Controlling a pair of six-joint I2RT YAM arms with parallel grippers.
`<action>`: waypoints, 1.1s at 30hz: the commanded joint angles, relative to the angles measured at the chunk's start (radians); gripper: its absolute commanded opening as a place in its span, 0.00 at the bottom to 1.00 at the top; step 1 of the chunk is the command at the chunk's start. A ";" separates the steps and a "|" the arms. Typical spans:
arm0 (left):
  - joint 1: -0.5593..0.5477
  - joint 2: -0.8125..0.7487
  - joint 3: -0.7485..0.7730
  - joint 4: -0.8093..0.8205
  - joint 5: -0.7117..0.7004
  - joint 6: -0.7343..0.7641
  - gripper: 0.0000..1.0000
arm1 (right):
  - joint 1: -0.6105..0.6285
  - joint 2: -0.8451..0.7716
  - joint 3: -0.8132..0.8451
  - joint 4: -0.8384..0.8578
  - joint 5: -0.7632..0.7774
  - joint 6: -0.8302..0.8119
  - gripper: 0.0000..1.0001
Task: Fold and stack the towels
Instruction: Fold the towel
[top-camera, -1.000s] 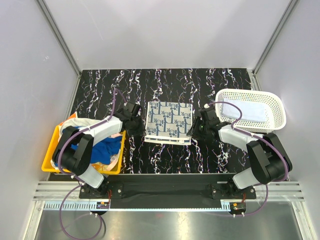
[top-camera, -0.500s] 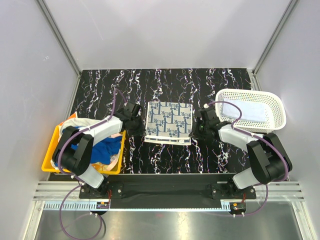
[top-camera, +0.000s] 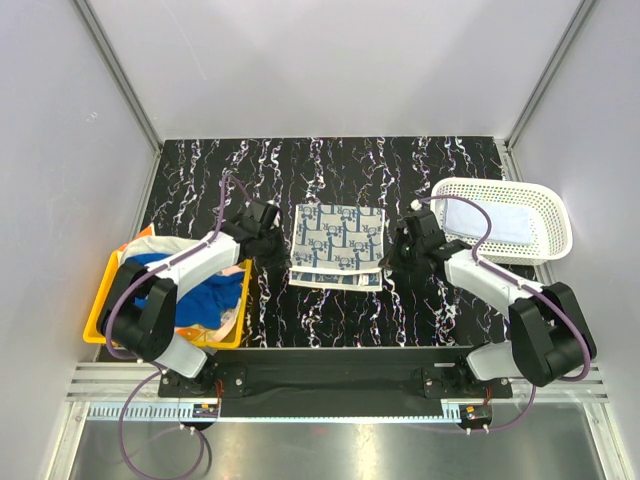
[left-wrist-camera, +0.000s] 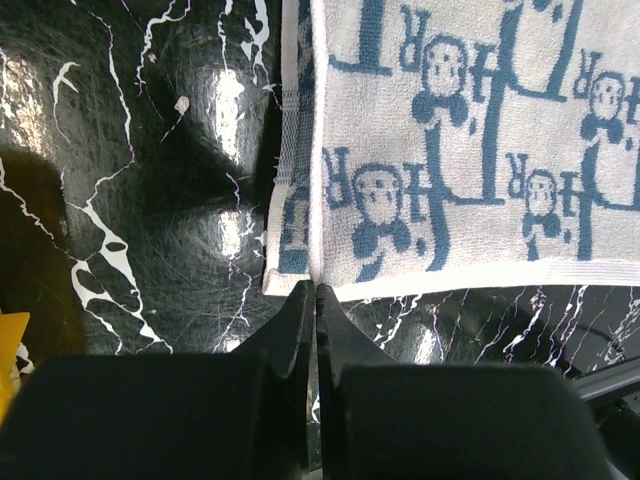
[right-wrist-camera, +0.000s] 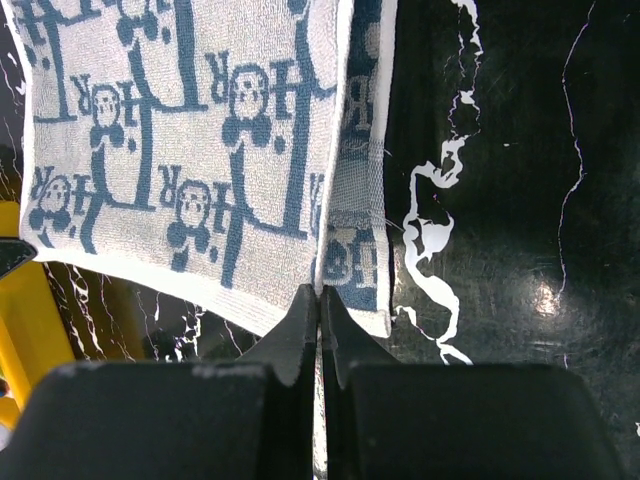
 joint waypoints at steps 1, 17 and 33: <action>-0.003 -0.046 0.029 0.002 -0.004 0.002 0.00 | 0.008 -0.036 0.028 -0.021 0.005 -0.009 0.00; -0.009 -0.020 -0.114 0.099 0.038 -0.009 0.00 | 0.058 0.027 -0.113 0.097 -0.004 0.034 0.00; -0.009 -0.037 -0.062 0.039 0.018 0.013 0.00 | 0.055 -0.016 -0.035 -0.018 0.068 -0.014 0.00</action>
